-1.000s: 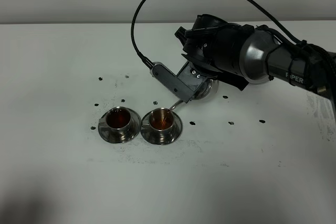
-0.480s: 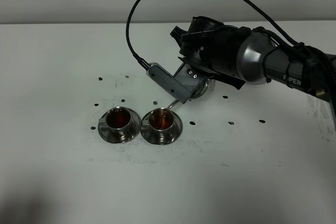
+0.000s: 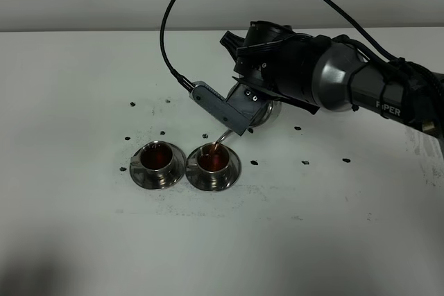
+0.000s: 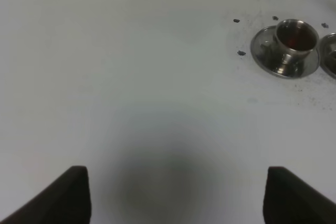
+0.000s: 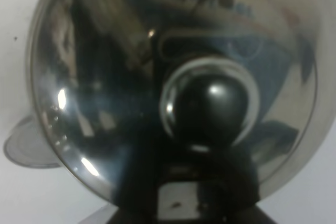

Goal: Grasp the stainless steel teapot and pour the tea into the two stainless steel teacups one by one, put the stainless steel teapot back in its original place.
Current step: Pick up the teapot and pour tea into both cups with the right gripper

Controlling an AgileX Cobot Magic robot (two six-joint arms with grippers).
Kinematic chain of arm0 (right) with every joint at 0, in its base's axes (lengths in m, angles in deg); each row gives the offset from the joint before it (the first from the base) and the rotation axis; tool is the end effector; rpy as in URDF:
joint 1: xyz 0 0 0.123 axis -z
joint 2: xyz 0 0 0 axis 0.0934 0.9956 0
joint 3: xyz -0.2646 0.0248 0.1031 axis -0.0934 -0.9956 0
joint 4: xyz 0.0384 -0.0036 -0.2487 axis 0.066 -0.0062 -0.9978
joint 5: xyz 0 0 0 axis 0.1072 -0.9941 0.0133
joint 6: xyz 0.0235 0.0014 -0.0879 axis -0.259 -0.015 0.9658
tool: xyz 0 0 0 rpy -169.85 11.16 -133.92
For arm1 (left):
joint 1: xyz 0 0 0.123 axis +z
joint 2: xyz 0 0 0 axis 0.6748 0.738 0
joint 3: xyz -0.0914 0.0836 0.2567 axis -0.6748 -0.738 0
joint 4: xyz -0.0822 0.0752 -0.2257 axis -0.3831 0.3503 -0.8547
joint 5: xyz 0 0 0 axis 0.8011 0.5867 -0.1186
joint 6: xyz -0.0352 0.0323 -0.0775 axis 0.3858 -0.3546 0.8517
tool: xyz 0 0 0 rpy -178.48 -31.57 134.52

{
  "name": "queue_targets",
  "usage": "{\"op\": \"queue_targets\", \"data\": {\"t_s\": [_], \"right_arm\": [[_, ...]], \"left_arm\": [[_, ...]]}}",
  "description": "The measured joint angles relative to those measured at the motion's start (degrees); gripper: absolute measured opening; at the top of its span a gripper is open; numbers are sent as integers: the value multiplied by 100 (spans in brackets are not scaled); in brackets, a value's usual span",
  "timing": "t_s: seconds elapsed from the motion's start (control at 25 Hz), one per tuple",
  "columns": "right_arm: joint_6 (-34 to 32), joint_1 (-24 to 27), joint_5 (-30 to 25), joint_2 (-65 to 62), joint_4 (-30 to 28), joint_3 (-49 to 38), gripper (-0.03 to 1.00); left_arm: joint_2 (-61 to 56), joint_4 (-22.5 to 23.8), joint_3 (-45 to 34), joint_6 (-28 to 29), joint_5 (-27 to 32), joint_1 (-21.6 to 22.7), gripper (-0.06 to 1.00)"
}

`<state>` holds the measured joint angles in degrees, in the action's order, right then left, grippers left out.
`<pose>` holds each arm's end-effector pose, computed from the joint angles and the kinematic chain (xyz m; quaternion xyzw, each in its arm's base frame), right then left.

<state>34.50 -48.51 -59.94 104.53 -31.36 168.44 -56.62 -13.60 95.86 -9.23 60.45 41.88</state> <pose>0.3553 0.2693 0.2105 -0.8819 0.3192 -0.3401 0.0680 -0.0003 -0.0005 0.2645 -0.0062 0.8642 -0.0120 0.5030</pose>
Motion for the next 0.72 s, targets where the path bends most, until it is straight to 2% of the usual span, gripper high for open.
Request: {"op": "queue_targets", "data": {"t_s": [0.72], "right_arm": [[-57, -6, 11, 0, -186, 0, 18]], "left_arm": [[0, 0, 0, 0, 0, 0, 65]]}}
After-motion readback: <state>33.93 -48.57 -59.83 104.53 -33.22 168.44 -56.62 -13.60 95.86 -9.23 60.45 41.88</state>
